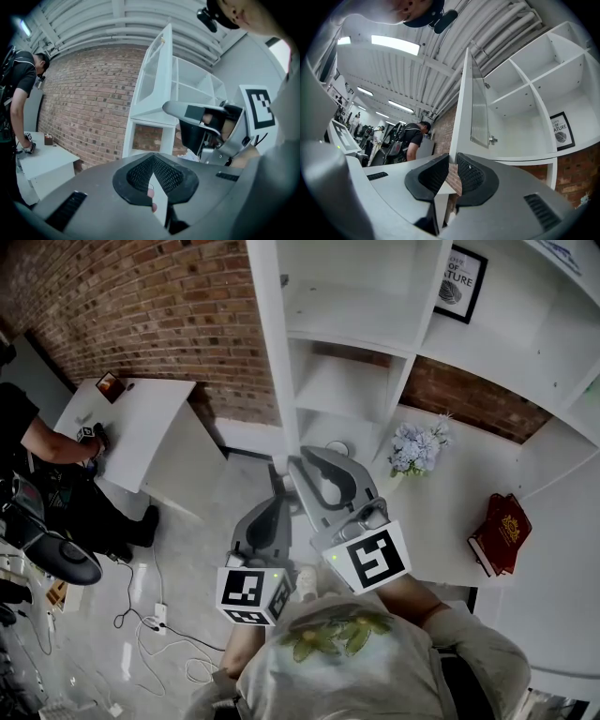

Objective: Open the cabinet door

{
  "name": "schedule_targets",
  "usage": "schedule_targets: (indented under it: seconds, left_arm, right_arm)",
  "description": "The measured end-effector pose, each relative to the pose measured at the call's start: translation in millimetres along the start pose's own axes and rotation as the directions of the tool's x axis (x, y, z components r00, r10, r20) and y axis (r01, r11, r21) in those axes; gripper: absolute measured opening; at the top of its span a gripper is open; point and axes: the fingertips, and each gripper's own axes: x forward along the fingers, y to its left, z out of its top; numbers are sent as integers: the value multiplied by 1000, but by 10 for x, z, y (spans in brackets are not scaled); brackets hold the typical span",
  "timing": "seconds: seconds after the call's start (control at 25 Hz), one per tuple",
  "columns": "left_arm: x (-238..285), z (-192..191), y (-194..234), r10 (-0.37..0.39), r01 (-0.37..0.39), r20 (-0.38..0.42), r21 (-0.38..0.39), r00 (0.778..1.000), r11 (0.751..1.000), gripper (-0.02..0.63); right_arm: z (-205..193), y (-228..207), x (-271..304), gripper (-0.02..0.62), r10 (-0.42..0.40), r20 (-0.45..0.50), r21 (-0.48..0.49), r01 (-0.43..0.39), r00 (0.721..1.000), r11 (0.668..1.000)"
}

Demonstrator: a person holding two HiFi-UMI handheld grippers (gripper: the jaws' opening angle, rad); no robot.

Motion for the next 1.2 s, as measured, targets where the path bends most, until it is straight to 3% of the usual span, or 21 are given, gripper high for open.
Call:
schedule_targets:
  seconds: [1.2]
  left_arm:
    - [-321, 40, 590, 140, -140, 17, -28, 990, 990, 9]
  right_arm:
    - [-22, 534, 456, 60, 138, 36, -9, -138, 990, 990]
